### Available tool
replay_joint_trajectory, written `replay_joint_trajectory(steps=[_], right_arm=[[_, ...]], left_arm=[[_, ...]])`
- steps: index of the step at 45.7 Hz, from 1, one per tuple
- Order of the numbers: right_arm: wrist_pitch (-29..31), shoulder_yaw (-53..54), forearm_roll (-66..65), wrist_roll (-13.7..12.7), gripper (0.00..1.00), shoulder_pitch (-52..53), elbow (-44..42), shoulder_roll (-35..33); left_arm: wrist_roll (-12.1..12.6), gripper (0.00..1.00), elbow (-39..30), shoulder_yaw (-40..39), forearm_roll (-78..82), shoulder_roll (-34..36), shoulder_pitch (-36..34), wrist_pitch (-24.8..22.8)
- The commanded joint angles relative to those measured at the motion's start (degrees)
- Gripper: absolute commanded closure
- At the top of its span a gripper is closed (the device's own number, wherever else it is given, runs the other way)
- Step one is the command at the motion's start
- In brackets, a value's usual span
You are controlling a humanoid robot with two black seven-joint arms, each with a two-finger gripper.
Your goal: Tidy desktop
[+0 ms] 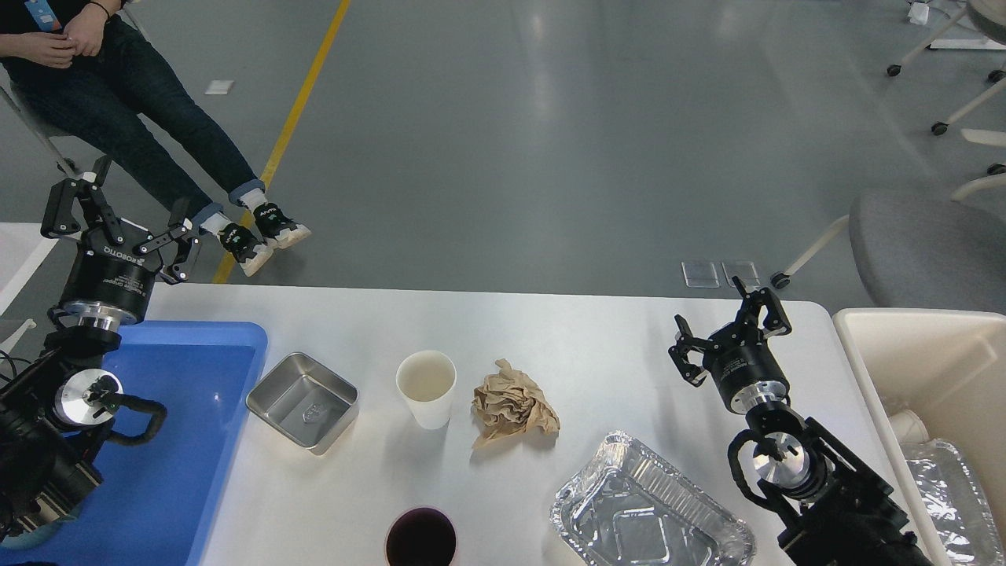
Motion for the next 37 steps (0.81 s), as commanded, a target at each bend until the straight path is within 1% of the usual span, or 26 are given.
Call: replay_joint_trajectory(steps=[1, 4, 5, 7, 11, 13, 15, 17, 22, 23, 24, 25, 30, 37], right_arm=[[0.00, 0.00, 0.00, 0.00, 0.00, 0.08, 0.00, 0.06], [0.00, 0.00, 0.00, 0.00, 0.00, 0.17, 0.00, 0.06], [0.00, 0.00, 0.00, 0.00, 0.00, 0.35, 0.00, -0.02], [0.00, 0.00, 0.00, 0.00, 0.00, 0.35, 0.00, -0.02], [0.09, 0.00, 0.00, 0.00, 0.00, 0.35, 0.00, -0.02], [0.18, 0.00, 0.00, 0.00, 0.00, 0.35, 0.00, -0.02], [0.26, 0.00, 0.00, 0.00, 0.00, 0.35, 0.09, -0.02], [0.26, 0.00, 0.08, 0.00, 0.00, 0.35, 0.09, -0.02], [0.26, 0.00, 0.08, 0.09, 0.00, 0.35, 0.09, -0.02], [0.35, 0.00, 0.08, 0.00, 0.00, 0.35, 0.18, -0.02], [0.26, 0.00, 0.00, 0.00, 0.00, 0.35, 0.18, 0.06], [0.35, 0.00, 0.08, 0.00, 0.00, 0.35, 0.18, 0.06], [0.26, 0.00, 0.08, 0.00, 0.00, 0.44, 0.18, 0.06], [0.26, 0.00, 0.08, 0.00, 0.00, 1.49, 0.35, 0.24]], left_arm=[[0.94, 0.03, -1.05, 3.91, 3.09, 0.31, 0.07, 0.71], [4.02, 0.03, -2.63, 9.62, 3.10, 2.68, -0.02, 0.71], [5.85, 0.03, -3.59, 12.78, 3.10, 6.00, 0.15, 0.36], [7.18, 0.02, -4.83, 15.95, 3.10, 9.27, 0.50, 0.18], [6.84, 0.02, -8.25, 23.34, 3.36, 16.03, 2.00, 0.53], [6.66, 0.02, -9.75, 26.07, 3.36, 20.94, 2.44, 0.62], [5.88, 0.02, -11.07, 28.53, 3.45, 25.60, 3.23, 0.27], [4.21, 0.02, -12.47, 30.29, 3.88, 30.09, 4.45, -0.34], [-2.82, 0.02, -16.69, 32.58, 7.74, 39.85, 8.23, -2.45], [-3.70, 0.03, -17.74, 32.67, 9.06, 42.22, 8.76, -3.07], [-4.58, 0.02, -18.80, 32.76, 10.38, 44.68, 9.29, -3.77], [-5.81, 0.02, -20.55, 32.67, 13.17, 49.40, 10.08, -4.38], [-5.91, 0.02, -24.87, 33.81, 17.42, 58.13, 13.33, -4.21], [-7.31, 0.03, -26.01, 34.52, 22.77, 68.59, 14.74, -5.97]])
